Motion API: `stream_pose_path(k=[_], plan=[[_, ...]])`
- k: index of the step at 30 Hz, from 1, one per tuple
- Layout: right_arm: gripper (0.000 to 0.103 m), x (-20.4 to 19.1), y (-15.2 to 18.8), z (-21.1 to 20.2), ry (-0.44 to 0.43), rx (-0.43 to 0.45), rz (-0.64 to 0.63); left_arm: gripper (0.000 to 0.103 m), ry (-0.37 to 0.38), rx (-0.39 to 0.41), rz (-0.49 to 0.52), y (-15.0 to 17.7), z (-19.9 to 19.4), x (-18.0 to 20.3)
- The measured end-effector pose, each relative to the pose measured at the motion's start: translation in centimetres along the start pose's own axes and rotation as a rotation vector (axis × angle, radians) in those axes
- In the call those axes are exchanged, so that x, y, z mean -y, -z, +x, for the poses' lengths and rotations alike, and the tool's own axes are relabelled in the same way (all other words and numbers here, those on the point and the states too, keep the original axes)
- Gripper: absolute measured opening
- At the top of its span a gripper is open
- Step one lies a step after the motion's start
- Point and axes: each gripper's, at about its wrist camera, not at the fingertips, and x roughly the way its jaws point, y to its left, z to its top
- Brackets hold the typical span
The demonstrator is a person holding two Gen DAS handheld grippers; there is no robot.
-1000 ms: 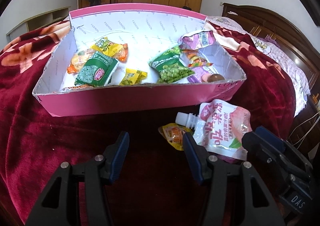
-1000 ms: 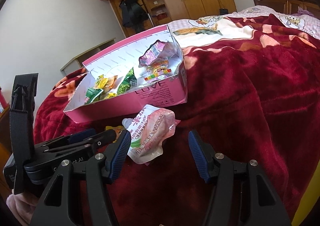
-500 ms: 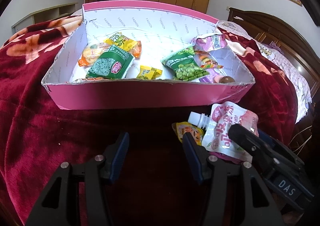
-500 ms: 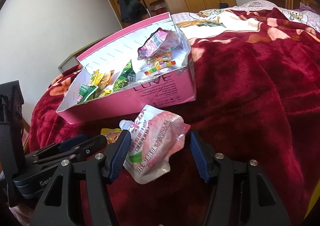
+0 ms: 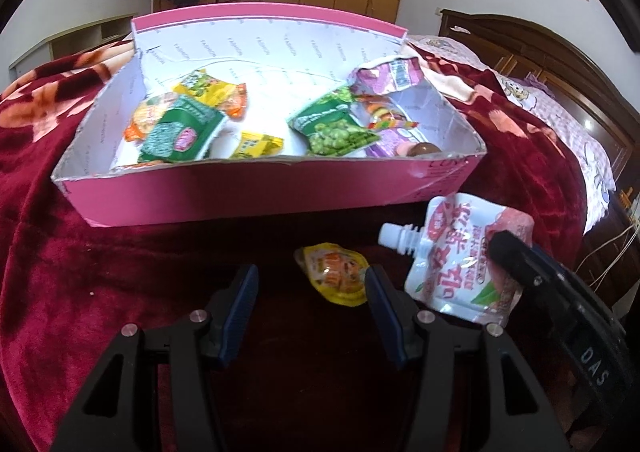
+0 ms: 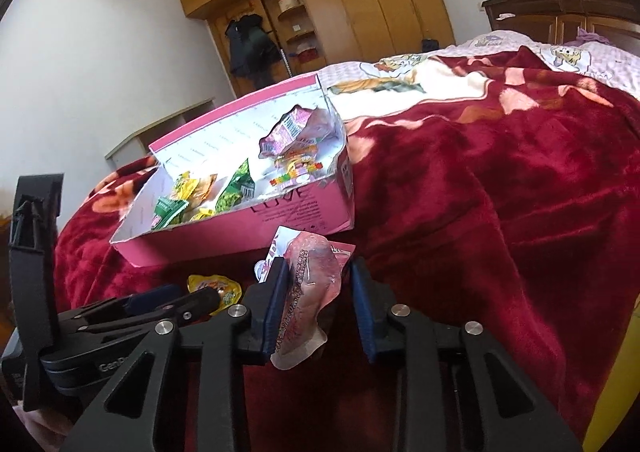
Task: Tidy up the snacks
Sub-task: 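Grasp the orange jelly cup with left tool while right tool grasps the pink pouch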
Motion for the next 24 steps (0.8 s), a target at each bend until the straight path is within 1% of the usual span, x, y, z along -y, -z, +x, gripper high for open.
stream_pose_path(k=[4,6,7,9,10,12,13,15,20,22,24], plan=[[0.033,0.4,0.2,0.2,-0.008,-0.001,0.016,0.057,-0.01,-0.009,0.021,0.0,0.8,0.7],[0.035,0.8,0.4,0.3,-0.019,-0.008,0.033,0.049,-0.019,-0.014,0.028,0.0,1.3,0.9],[0.036,1.0,0.5,0.4,-0.025,-0.011,0.044,0.048,-0.025,-0.012,0.032,0.0,1.5,1.0],[0.041,1.2,0.7,0.8,-0.045,-0.028,0.059,0.044,-0.033,-0.006,0.036,0.0,1.7,1.1],[0.042,1.1,0.8,0.9,-0.049,-0.031,0.059,0.042,-0.034,-0.004,0.038,0.1,1.8,1.1],[0.044,0.8,1.0,1.0,-0.044,-0.026,0.04,0.036,-0.034,-0.001,0.045,0.1,1.9,1.2],[0.045,0.6,1.1,1.0,-0.043,-0.026,0.031,0.034,-0.032,0.0,0.047,0.2,1.9,1.2],[0.047,0.4,1.2,1.2,-0.045,-0.029,0.019,0.026,-0.026,0.003,0.049,0.3,1.8,1.2],[0.048,0.5,1.3,1.3,-0.053,-0.032,0.021,0.025,-0.007,0.006,0.032,0.3,1.6,0.9],[0.05,0.5,1.3,1.5,-0.058,-0.04,0.018,0.025,0.0,0.007,0.017,0.4,1.2,0.6],[0.056,0.3,1.3,1.9,-0.062,-0.056,0.009,0.025,0.007,0.008,0.005,0.4,0.9,0.4]])
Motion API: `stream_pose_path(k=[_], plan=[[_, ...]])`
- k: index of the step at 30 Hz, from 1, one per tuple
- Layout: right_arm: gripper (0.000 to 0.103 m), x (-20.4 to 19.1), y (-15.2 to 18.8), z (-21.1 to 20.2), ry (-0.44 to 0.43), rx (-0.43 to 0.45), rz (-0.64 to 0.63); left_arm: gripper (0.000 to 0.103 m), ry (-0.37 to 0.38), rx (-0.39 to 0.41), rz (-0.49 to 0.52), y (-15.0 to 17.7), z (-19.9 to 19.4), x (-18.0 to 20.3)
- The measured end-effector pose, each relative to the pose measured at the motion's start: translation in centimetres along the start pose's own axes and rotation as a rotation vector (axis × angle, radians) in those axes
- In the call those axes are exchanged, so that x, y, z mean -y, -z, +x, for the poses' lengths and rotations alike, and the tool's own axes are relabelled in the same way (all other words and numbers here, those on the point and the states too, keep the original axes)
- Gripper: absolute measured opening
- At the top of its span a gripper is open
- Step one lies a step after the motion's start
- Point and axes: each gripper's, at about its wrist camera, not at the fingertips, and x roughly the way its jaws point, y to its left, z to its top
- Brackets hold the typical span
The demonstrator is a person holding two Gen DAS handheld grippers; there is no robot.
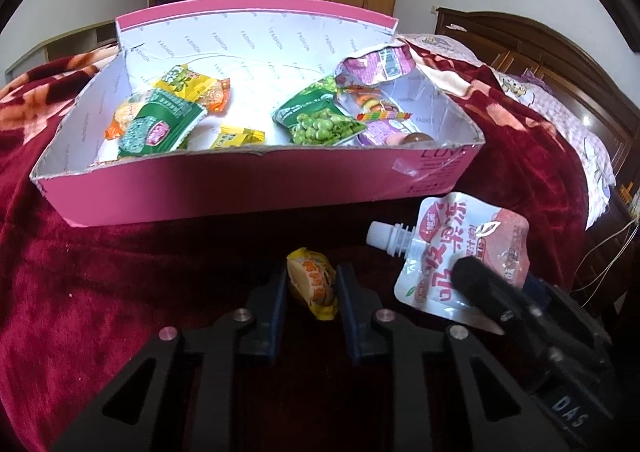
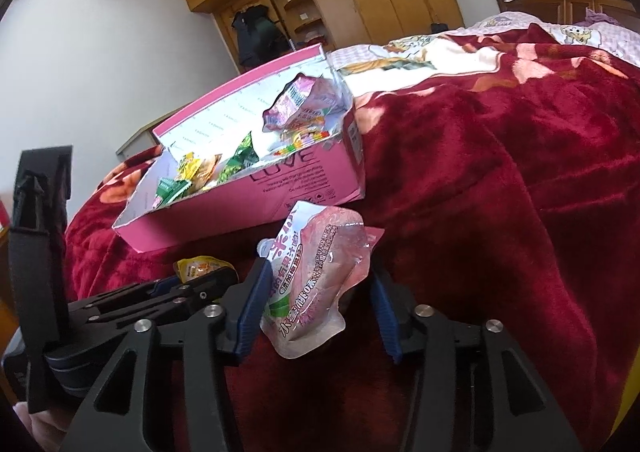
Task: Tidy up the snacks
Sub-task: 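Grasp the orange jelly cup with left tool while right tool grasps the pink pouch, then carry the jelly cup and pink pouch over the pink box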
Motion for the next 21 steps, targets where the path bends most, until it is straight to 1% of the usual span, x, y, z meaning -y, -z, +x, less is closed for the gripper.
stream_pose_path(k=[7,8,9,13,18,21], plan=[[0.056,0.0,0.1,-0.1,0.002,0.006,0.001,0.025,-0.002,0.023,-0.02,0.3,-1.5,-0.6],[0.055,-0.1,0.1,-0.1,0.004,0.01,0.001,0.025,-0.006,0.026,-0.023,0.3,-1.6,-0.7],[0.049,-0.1,0.1,-0.2,0.005,0.013,0.0,0.025,-0.012,0.029,-0.025,0.4,-1.8,-0.9],[0.04,-0.4,0.1,-0.7,0.012,0.024,-0.006,0.025,-0.021,0.046,-0.039,0.4,-2.7,-1.5],[0.032,-1.3,0.1,-1.6,0.021,0.048,-0.029,0.025,-0.032,0.069,-0.048,0.4,-3.8,-2.0],[0.029,-1.8,0.2,-2.3,0.021,0.063,-0.039,0.025,-0.037,0.085,-0.056,0.4,-4.6,-2.5]])
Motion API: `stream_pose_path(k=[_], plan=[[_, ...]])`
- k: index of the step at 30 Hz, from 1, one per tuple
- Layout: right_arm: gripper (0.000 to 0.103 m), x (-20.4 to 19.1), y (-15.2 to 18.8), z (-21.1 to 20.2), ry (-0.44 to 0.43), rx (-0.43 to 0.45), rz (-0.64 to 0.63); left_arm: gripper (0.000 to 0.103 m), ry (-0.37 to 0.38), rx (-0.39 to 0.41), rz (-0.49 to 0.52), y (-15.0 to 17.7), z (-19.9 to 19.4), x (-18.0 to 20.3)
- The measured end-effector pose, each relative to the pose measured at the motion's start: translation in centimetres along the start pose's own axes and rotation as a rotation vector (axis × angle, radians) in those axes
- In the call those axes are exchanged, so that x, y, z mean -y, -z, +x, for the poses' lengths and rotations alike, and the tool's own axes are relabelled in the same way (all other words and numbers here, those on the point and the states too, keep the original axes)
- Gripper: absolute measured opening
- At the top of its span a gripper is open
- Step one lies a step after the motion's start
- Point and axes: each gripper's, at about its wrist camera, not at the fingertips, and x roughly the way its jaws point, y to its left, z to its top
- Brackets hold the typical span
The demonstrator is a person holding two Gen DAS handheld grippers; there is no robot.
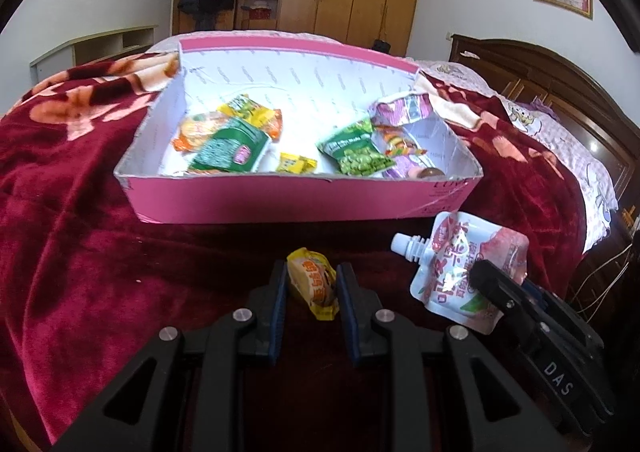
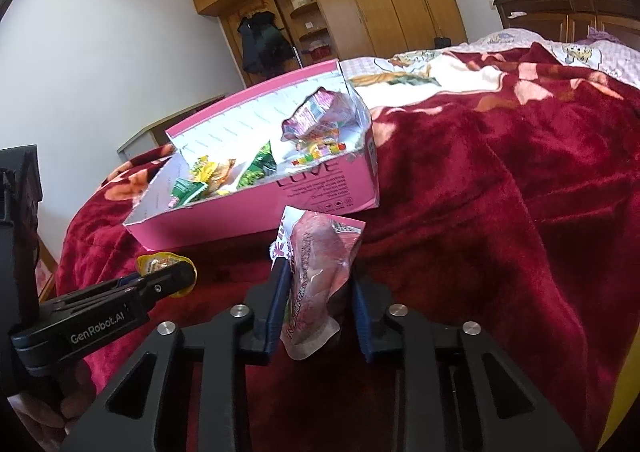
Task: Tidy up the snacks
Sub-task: 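Carry the jelly cup and pink pouch over the pink box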
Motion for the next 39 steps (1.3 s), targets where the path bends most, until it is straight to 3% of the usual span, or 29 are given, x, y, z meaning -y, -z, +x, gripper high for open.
stream_pose_path(k=[22,39], plan=[[0.025,-3.8,-2.0,-5.3,-0.076,0.119,-0.083,0.025,-0.017,0.092,-0.008,-1.7,-4.0,-1.2],[0.025,-5.1,-6.0,-3.1,-0.083,0.165,-0.157,0.025,-0.001,0.148,0.05,-6.1,-3.0,0.0]])
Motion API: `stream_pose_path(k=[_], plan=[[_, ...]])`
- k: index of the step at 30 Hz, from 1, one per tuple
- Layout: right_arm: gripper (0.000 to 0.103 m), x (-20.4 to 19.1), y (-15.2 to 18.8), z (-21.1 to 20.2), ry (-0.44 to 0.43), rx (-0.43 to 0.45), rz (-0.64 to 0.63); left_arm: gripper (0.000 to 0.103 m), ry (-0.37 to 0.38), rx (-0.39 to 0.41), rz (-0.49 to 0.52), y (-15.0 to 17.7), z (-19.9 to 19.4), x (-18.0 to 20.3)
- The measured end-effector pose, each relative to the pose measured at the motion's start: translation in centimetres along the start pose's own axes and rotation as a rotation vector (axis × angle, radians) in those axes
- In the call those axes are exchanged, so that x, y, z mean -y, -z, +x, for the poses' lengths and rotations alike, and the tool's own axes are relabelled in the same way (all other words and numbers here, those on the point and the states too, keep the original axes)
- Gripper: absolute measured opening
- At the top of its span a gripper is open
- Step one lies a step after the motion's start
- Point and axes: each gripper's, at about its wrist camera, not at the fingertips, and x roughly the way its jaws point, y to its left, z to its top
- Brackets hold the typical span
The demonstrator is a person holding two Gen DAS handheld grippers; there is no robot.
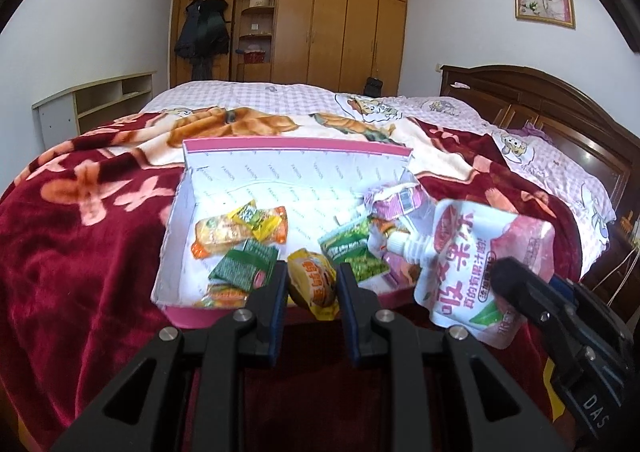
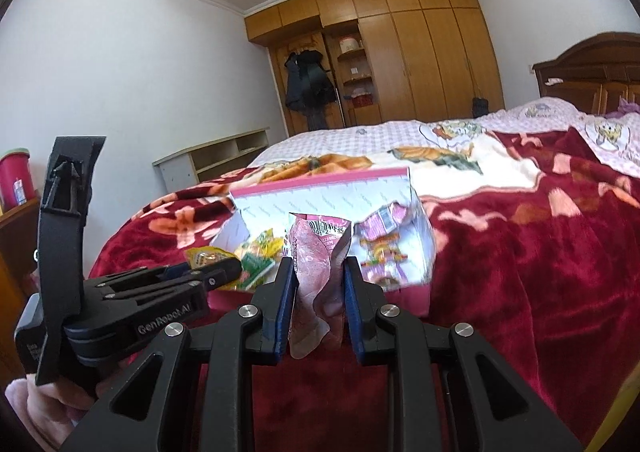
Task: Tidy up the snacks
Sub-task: 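Carry the jelly cup and pink pouch over the pink box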
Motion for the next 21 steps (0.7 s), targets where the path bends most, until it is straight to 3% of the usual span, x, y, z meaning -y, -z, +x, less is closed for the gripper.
stream_pose_path(k=[21], plan=[[0.025,1.4,-3.3,8.1,-0.021,-0.022,0.039,0.025,-0.004,-0.067,-0.012,-2.3,7.3,-0.7]])
